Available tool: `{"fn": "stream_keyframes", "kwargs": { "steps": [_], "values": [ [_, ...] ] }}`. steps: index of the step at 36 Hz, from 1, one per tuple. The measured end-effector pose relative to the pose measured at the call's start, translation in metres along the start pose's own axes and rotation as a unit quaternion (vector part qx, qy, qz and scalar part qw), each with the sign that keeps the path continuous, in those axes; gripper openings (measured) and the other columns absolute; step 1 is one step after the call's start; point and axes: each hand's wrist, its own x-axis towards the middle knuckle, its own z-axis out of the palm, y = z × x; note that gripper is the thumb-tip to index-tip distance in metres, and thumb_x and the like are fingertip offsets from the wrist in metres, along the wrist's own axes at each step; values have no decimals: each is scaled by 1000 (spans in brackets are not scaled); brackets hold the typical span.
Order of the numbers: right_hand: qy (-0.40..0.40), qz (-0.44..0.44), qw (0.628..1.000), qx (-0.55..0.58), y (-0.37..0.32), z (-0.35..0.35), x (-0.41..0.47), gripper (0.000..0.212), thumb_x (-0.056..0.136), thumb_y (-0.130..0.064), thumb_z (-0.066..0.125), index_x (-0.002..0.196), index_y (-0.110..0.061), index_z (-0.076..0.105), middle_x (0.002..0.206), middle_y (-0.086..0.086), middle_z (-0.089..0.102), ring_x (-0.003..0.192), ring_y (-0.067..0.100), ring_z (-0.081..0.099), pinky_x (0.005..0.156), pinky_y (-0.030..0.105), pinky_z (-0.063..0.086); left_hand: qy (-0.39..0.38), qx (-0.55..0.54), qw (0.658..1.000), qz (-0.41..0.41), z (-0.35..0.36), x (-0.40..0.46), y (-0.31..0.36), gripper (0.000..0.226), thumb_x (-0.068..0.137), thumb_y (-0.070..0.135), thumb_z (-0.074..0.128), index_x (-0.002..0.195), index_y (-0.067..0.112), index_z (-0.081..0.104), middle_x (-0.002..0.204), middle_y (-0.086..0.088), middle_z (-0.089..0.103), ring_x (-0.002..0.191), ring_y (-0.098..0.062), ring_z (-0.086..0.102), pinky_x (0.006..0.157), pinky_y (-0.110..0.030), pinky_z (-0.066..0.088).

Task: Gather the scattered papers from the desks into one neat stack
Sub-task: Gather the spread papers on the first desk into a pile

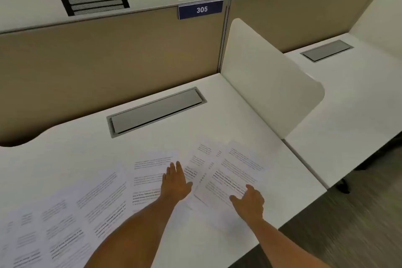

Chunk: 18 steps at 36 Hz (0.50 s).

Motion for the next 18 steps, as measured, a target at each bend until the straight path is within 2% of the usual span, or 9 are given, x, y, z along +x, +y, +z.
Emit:
{"fn": "stream_keyframes", "kwargs": {
  "steps": [3, 6, 9, 13, 18],
  "values": [
    [41, 77, 995, 58, 6, -4, 9, 78, 82, -43, 75, 143, -9, 38, 144, 21, 44, 133, 38, 44, 108, 49, 45, -10, 1, 1000, -24, 2, 6, 8, 91, 94, 48, 53, 155, 6, -1, 164, -18, 3, 151, -34, 13, 122, -44, 20],
    [24, 135, 988, 67, 11, -9, 18, 88, 82, -44, 74, 146, -8, 26, 149, 21, 32, 133, 39, 40, 108, 49, 43, -3, 6, 999, -53, 5, 12, 15, 88, 93, 50, 52, 155, 6, 6, 163, -17, 13, 148, -33, 24, 117, -44, 31],
    [5, 158, 985, 68, 17, -8, 27, 101, 81, -49, 74, 149, -6, 14, 151, 22, 26, 136, 39, 36, 111, 48, 41, 16, 19, 998, -65, 8, 19, 18, 87, 92, 53, 52, 154, 6, 12, 159, -17, 24, 144, -31, 32, 113, -43, 35],
    [-6, 171, 984, 54, 21, -7, 37, 111, 77, -54, 76, 151, -4, 11, 152, 21, 26, 138, 37, 35, 112, 46, 39, 25, 23, 997, -65, 14, 28, 24, 88, 91, 54, 53, 153, 6, 14, 158, -15, 25, 143, -31, 31, 113, -43, 34],
    [-6, 156, 987, 26, 18, -1, 47, 111, 75, -54, 76, 151, -3, 13, 153, 17, 27, 137, 37, 35, 112, 48, 40, 2, 4, 996, -87, 20, 35, 33, 94, 91, 53, 55, 154, 2, 8, 163, -18, 12, 149, -33, 20, 119, -43, 27]
  ]
}}
